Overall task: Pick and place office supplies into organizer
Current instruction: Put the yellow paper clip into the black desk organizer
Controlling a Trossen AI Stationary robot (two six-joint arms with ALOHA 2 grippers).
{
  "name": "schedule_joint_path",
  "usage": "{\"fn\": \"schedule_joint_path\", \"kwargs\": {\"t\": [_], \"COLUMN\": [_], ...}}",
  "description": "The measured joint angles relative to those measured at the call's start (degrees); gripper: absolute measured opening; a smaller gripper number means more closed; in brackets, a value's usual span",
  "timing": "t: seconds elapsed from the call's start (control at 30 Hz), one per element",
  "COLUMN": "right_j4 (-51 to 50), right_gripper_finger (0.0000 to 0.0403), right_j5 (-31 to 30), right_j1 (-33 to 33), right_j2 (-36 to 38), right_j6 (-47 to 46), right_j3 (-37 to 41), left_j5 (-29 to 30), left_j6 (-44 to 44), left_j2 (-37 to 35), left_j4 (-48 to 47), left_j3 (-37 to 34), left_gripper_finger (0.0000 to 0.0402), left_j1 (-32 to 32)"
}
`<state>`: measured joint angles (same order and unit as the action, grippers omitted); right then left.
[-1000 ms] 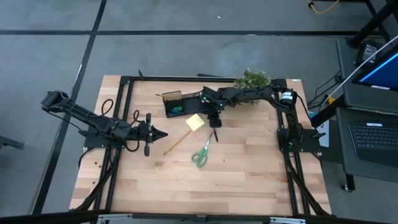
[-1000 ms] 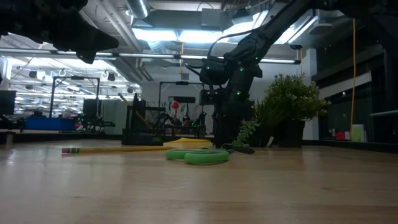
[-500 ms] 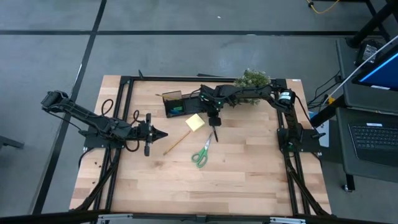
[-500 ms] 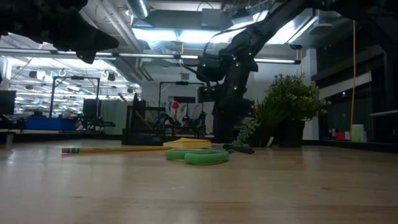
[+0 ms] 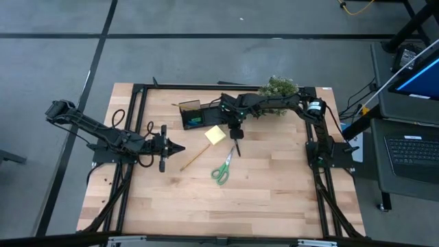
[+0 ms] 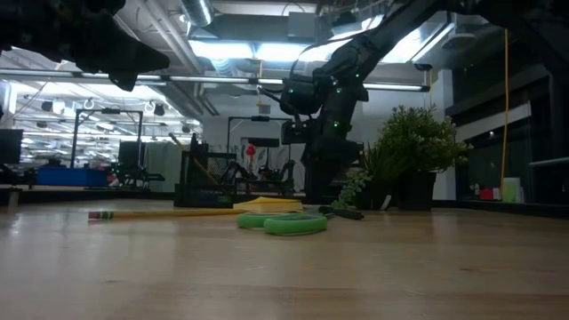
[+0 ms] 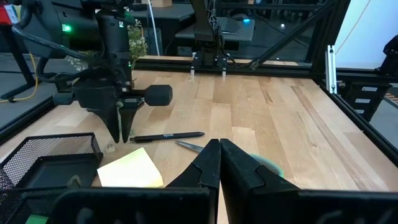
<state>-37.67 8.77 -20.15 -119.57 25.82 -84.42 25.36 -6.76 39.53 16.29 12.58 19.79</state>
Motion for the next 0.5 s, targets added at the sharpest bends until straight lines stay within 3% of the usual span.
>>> {"fn": "schedule_joint_path", "kwargs": {"t": [0.17,0.5], "right_j4": [2.01,3.46], "right_gripper_finger": [0.0108,0.0167], "right_j5": [-5.39,-5.61], "right_j1": [0.49,0.49], "right_j2": [0.09,0.11], "right_j6": [2.79,3.09], "right_j3": [-0.04,-0.07], "left_j5": [0.00,-0.02], "left_j6": [0.02,0.02], "left_j2": [0.00,0.00], "left_j4": [0.00,0.00], "left_j3": [0.00,0.00], "left_gripper_finger": [0.0003,0.0002], "left_j1": [-0.02,0.01]}}
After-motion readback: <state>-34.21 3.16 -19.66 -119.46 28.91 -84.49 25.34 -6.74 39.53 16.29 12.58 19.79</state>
